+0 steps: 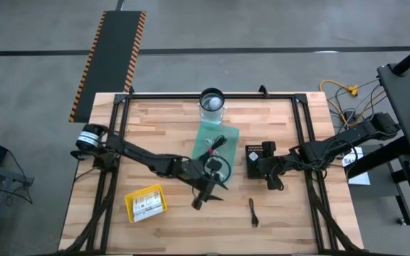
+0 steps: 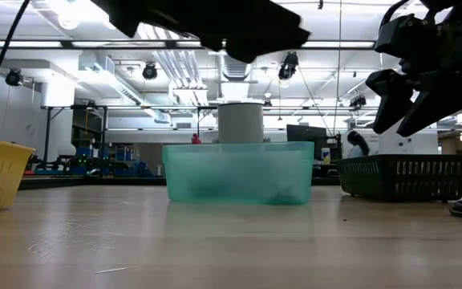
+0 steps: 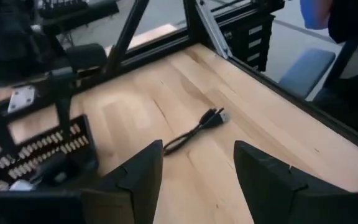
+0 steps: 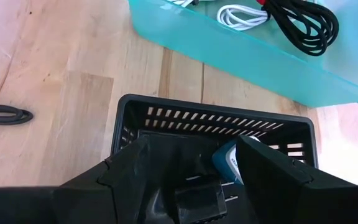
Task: Pick and place items into bin
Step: Put the black charger cable into the green bin
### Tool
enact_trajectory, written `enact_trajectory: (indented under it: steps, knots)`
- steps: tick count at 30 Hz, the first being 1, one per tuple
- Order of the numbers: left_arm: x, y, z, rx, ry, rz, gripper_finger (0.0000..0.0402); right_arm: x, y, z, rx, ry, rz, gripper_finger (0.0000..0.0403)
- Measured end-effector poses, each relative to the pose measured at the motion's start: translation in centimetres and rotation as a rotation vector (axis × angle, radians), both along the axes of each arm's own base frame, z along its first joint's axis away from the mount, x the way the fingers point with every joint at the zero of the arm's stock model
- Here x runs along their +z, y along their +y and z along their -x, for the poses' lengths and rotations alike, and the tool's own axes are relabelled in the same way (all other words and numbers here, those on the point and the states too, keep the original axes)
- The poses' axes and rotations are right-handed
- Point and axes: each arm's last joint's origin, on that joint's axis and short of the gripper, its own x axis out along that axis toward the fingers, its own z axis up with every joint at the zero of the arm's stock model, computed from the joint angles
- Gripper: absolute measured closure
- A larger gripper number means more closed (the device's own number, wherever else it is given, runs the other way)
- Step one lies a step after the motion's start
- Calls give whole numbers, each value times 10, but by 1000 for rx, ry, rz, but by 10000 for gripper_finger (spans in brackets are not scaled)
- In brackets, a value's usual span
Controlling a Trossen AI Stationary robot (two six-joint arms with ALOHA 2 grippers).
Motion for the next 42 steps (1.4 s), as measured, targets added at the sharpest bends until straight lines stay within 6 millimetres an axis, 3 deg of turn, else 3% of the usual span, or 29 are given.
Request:
enact_trajectory:
  steps: [6, 10, 13, 16, 19, 24, 31, 42]
  knots:
    - [-26, -5, -19, 3, 0, -6, 221, 0, 0, 0, -3, 2, -2, 179]
    - [-26, -4, -21, 42, -4, -19, 221, 2, 2, -1, 36, 5, -42, 179]
    - [-21, -3, -15, 42, 24, -26, 221, 8, 11, -7, 201, -59, -111, 179]
    - [-10, -1, -8, 43, 43, -31, 221, 11, 26, -10, 478, -148, -87, 179]
    - [-3, 1, -2, 66, 61, -43, 221, -1, 37, -7, 680, -93, 21, 179]
    - [4, 5, 6, 142, 103, -47, 221, -20, 53, -11, 837, -36, 102, 179]
    - [3, 6, 7, 167, 116, -17, 221, -34, 70, -27, 886, 0, 100, 188]
    - [-1, 6, 10, 167, 148, -25, 221, -63, 85, -46, 979, 105, 12, 245]
